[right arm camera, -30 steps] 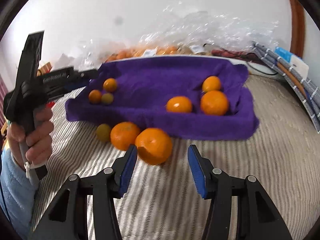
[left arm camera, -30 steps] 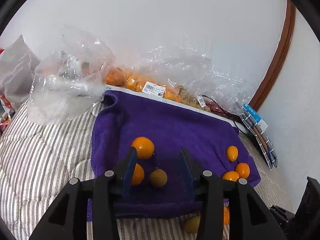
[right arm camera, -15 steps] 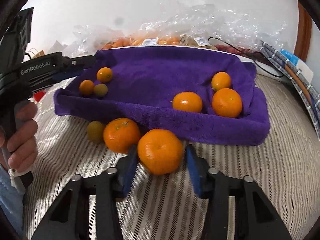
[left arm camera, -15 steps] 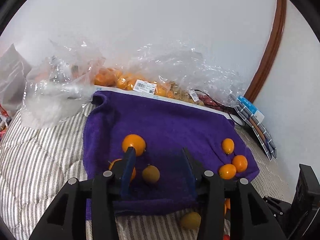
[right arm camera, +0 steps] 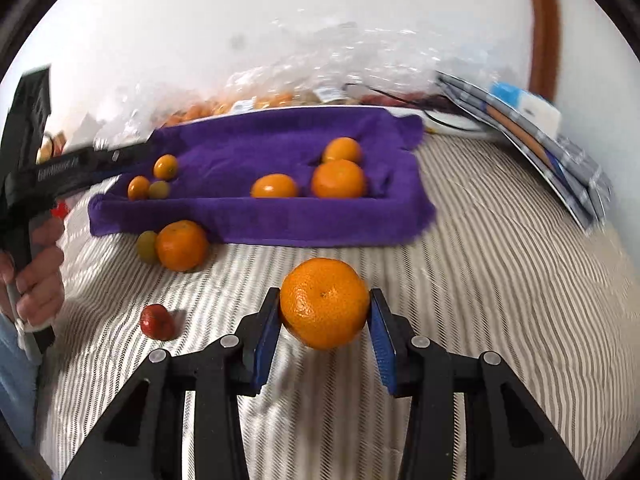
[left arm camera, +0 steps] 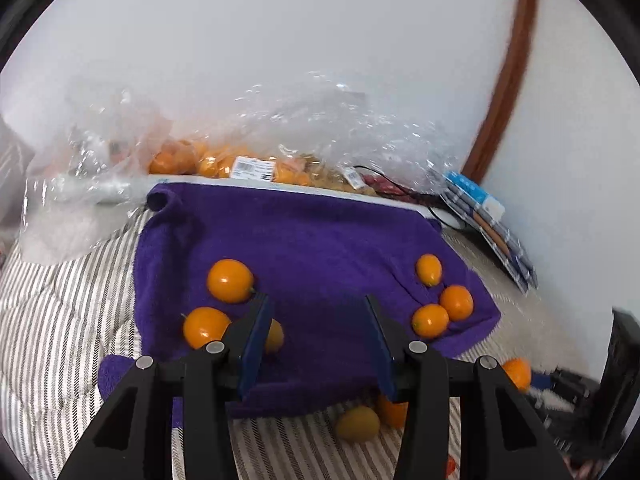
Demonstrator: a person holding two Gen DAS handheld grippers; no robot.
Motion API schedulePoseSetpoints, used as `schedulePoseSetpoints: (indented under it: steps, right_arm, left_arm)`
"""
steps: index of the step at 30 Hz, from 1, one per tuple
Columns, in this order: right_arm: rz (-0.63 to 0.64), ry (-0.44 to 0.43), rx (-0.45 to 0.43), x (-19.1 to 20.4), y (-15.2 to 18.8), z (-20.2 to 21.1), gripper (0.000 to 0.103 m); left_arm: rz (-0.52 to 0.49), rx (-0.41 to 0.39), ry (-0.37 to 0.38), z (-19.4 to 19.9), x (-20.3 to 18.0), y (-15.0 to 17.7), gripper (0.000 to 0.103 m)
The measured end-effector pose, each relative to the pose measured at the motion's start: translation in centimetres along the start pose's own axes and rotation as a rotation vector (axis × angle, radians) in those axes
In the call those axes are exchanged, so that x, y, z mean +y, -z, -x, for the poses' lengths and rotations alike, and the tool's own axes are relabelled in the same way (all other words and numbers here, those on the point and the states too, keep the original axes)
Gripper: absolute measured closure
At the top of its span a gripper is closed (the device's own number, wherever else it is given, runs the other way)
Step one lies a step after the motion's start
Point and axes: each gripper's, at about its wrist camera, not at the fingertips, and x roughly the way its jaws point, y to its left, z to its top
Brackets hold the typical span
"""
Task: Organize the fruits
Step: 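Grasp another large orange beside the towel with the right gripper, then grasp a yellow-green fruit beside the towel with the left gripper while the right gripper holds the orange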
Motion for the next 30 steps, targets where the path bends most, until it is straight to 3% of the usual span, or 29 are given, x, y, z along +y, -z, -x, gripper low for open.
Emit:
schedulePoseSetpoints:
  steps: [4,6,9,16,19,23,26,30]
  right_arm:
    - [-0.083,-0.024,-0.021,-1.9,0.2,0.5,0.061]
    - [-0.104,-0.067,-0.022,-2.3,0.2,0.5,0.061]
    - [-0.104,-0.094,-0.026,-2.2,0.2,0.5,0.061]
    - [-0.115,-0.129,-0.039,-2.3,0.3,0.7,0.061]
    - [-0.114,-0.128,-0.045,-2.2,0.3,0.8,0.061]
    - [-0.122,-0.124,-0.039,-2.3,0.4,0.7,0.061]
    - [-0.113,-0.117,-0.031,-2.1,0.4,0.6,0.061]
    - [-0.096,-0.110,-0.021,-1.8,0.3,0.4,0.061]
  left_arm:
    - [-0.039,0.023,0.088,1.9,-1.2,0.9,0.059]
    - [-0.074,0.055,0.079,2.2,-1.8,2.2,0.059]
    - [-0.116,0.161,0.102,1.2,-2.5,4.0,0.059]
    - [-0.131,0.229,0.010,-0.8,-3.0,5.0,0.059]
    - [-0.147,0.259,-0.010,-1.5,-3.3,5.3,0.066]
    - [-0.118,0.252,-0.014,-1.7,-3.0,5.0,0.067]
    - [-0.120,0.254,-0.011,-1.9,-3.2,5.0,0.076]
    - [-0.139,0.225,-0.013,-1.4,-3.7,5.0,0.076]
